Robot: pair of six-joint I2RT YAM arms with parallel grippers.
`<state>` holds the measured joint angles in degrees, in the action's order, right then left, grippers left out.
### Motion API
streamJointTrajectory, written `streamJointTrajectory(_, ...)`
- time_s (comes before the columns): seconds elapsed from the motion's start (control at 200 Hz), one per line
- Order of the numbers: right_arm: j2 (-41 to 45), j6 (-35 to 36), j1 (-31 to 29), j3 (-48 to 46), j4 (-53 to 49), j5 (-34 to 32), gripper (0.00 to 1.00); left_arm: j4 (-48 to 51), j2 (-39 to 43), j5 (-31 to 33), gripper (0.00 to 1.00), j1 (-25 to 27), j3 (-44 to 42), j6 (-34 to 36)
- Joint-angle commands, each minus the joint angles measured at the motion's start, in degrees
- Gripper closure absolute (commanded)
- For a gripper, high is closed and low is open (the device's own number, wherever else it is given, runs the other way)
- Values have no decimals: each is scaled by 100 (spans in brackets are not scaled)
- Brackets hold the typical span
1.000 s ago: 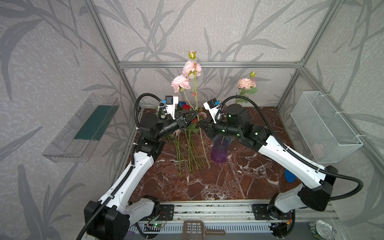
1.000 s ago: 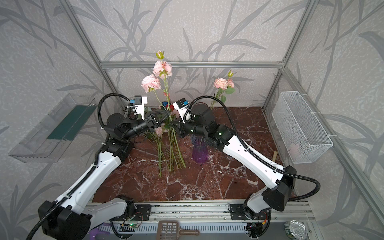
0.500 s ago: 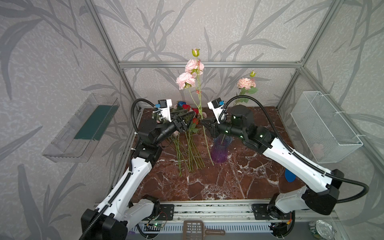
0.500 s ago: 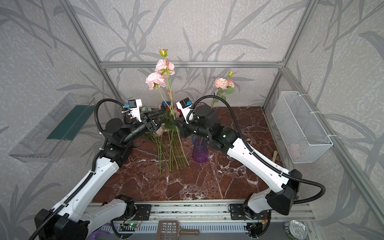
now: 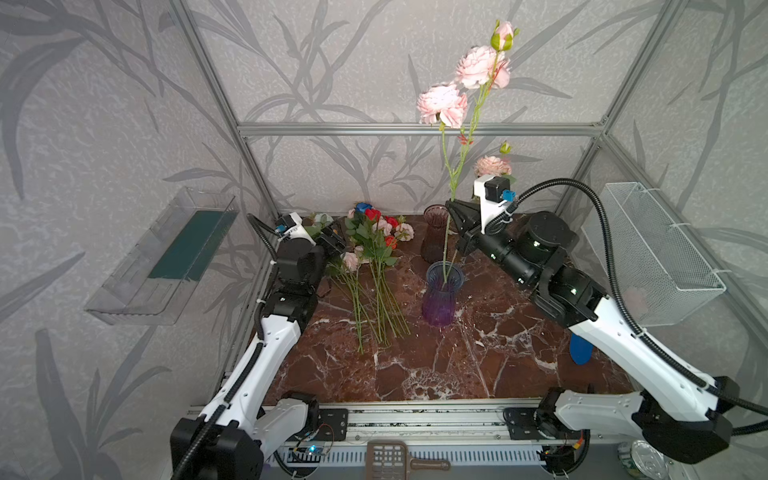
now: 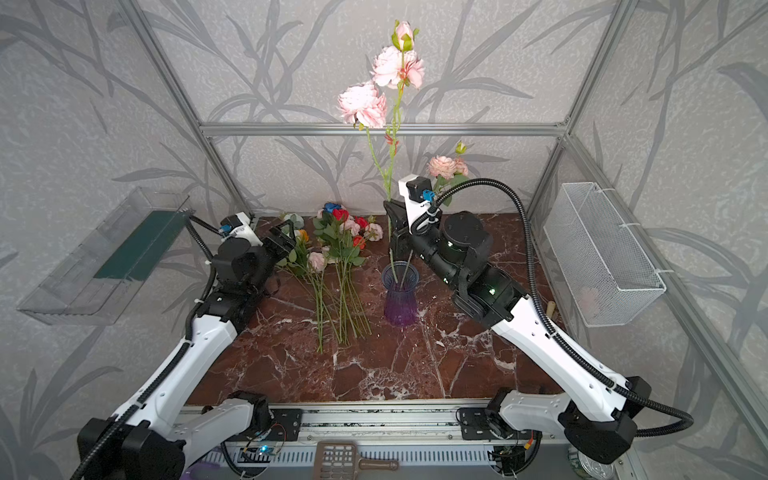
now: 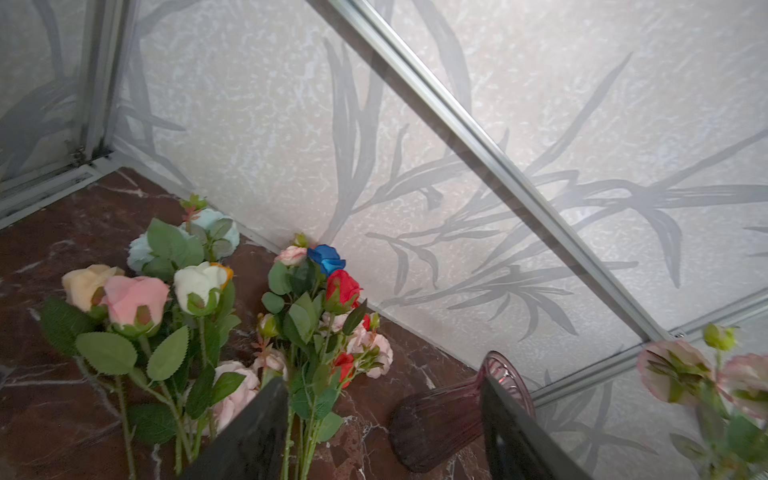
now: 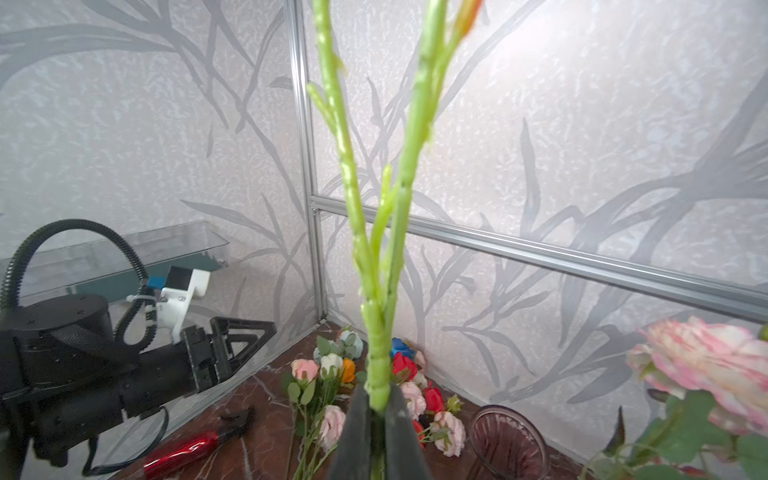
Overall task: Arrange the flowers into the vase
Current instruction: 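Open the left gripper and withdraw while the right carries the stem over the vase, then lower the second pink rose stem into the purple vase with the right gripper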
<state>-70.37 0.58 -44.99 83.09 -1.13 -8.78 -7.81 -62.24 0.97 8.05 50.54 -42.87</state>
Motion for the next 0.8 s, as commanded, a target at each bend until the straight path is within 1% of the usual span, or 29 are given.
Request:
streamJointTrajectory(0.0,-104,239,153,-388,638,-162,100,-42,-62,-182,28,-78,98,-397)
streamJointTrajectory(0.115,-49,94,265,-982,1133,-48,100,-68,-70,-184,28,-94,80,-393)
streamJointTrajectory(0.405,272,-635,341,-2242,1218,-73,100,-139,-137,-313,29,-123,73,-441)
streamJointTrajectory(0.515,340,-854,335,-2610,1259,-110,96,-146,-202,-371,29,-129,81,-466)
streamJointTrajectory(0.665,306,-1058,334,-2889,1281,-109,94,-155,-267,-407,30,-128,86,-493)
streamJointTrajectory(0.75,305,-1142,335,-2980,1287,-141,91,-146,-263,-395,30,-124,74,-489)
streamJointTrajectory(0.795,326,-1174,337,-3008,1277,-166,87,-163,-254,-380,30,-129,57,-498)
